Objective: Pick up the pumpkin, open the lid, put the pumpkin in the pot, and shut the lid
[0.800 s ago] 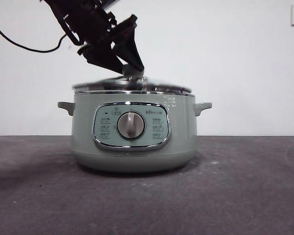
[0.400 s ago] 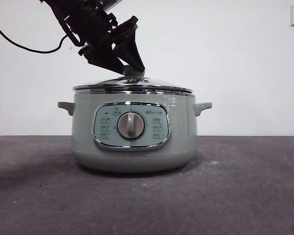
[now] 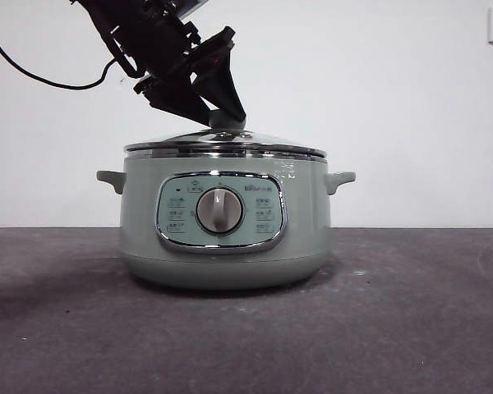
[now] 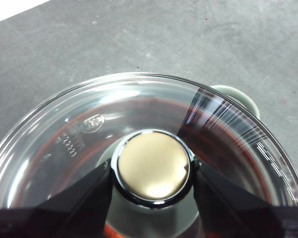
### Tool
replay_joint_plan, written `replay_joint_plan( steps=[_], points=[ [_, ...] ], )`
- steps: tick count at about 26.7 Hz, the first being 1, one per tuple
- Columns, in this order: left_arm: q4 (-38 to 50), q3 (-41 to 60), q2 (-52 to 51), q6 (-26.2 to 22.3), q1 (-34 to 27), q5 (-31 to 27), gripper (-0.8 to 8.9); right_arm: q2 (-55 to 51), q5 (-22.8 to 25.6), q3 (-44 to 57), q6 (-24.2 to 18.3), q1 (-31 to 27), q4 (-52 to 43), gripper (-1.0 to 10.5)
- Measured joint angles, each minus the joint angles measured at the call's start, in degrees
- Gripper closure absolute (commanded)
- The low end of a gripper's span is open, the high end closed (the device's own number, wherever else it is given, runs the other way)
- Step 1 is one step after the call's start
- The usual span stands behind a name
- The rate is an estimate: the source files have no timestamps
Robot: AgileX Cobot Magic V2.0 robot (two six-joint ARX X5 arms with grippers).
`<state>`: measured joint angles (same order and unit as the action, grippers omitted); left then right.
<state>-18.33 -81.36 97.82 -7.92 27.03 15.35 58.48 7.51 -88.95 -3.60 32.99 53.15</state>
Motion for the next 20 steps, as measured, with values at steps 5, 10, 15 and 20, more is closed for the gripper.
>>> replay_joint_plan(
  steps=[5, 10, 15, 20],
  points=[
    [-0.07, -0.02, 0.26, -0.02, 0.15, -1.46, 7.98, 0.0, 0.0, 0.0, 0.0, 0.0, 1.33, 3.8],
    [-0.5, -0.31, 0.44, -0.02, 0.15, -1.46, 4.04, 0.0, -0.02, 0.0, 0.0, 0.0, 2.19, 3.8],
    [-0.55, -0.33, 0.52, 0.02, 0.2, -1.51, 3.32, 0.0, -2.73, 0.0, 0.24, 0.0, 2.19, 3.8],
    [-1.05, -0.33, 0.52, 0.02, 0.2, -1.68, 3.32, 0.0, -3.04, 0.0, 0.39, 0.0, 3.52, 3.8]
  ],
)
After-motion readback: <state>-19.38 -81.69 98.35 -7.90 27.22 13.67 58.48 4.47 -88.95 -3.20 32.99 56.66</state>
